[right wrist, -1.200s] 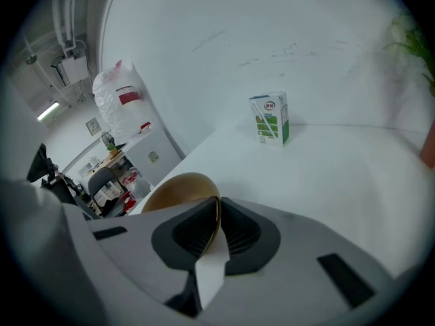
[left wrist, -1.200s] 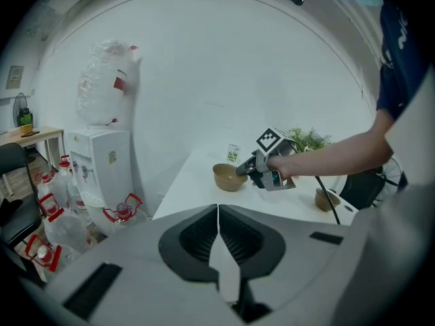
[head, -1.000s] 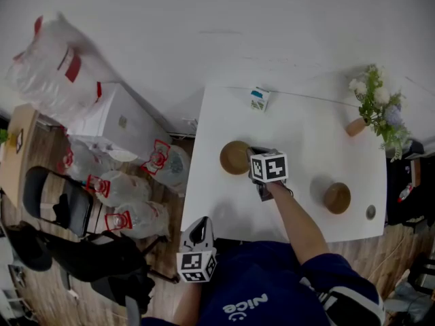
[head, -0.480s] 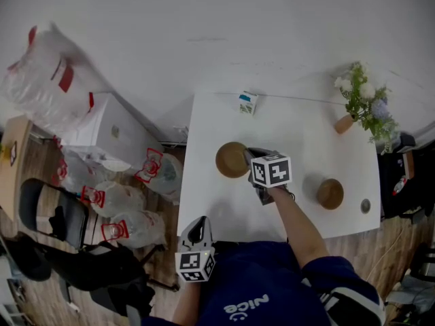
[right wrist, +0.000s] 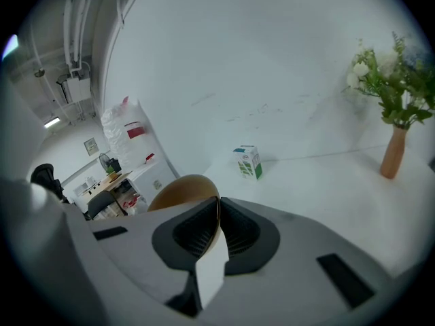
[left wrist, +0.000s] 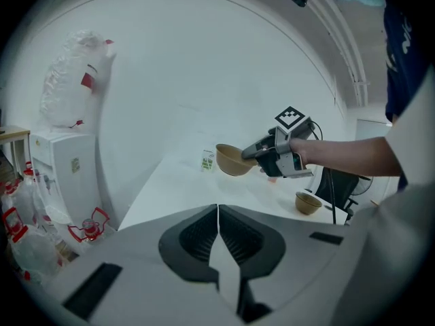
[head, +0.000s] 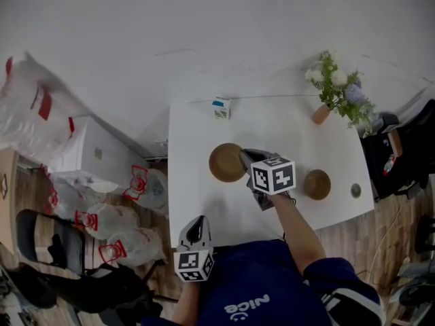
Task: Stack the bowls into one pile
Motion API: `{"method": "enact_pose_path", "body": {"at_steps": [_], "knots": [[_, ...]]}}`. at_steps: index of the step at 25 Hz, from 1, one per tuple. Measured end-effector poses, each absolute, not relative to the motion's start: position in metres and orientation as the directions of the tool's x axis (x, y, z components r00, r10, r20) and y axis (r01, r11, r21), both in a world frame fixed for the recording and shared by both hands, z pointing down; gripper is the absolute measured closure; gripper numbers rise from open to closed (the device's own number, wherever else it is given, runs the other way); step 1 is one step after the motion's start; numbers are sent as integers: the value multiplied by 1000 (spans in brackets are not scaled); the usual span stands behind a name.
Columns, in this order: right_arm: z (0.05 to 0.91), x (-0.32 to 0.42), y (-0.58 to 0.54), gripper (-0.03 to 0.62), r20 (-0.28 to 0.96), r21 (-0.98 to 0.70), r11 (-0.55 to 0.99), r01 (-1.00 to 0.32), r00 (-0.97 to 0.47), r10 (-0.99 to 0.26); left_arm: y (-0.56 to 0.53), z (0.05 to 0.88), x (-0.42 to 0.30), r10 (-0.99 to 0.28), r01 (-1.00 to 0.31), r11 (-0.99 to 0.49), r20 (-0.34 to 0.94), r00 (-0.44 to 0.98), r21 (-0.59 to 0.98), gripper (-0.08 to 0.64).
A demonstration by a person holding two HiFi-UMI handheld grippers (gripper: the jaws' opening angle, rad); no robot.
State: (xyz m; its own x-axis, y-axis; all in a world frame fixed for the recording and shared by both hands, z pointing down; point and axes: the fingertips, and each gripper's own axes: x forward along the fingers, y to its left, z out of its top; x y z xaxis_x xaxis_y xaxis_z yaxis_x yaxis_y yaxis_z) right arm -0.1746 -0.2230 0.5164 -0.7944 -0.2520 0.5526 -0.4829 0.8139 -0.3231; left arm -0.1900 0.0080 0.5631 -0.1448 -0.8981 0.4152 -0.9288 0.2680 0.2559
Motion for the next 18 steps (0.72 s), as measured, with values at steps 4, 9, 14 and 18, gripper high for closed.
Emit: {"method": "enact_pose_path", "body": {"at_steps": [4, 9, 14, 18], "knots": [[503, -155, -229, 557, 540, -317, 796, -515, -788, -295, -6, 561, -183, -909, -941, 216, 405, -97, 261, 537], [493, -122, -239, 557, 529, -309, 758, -574, -766, -365, -19, 560, -175, -918, -950, 161, 394, -45, 266, 537], [493, -79, -251, 557, 536, -303, 700, -646, -723, -436, -32, 561, -163, -919, -955, 111, 393, 7, 277, 537], [493, -43, -259, 557, 540, -304, 644, -702, -684, -491, -43, 562, -150, -918, -958, 61, 392, 56, 279, 537]]}}
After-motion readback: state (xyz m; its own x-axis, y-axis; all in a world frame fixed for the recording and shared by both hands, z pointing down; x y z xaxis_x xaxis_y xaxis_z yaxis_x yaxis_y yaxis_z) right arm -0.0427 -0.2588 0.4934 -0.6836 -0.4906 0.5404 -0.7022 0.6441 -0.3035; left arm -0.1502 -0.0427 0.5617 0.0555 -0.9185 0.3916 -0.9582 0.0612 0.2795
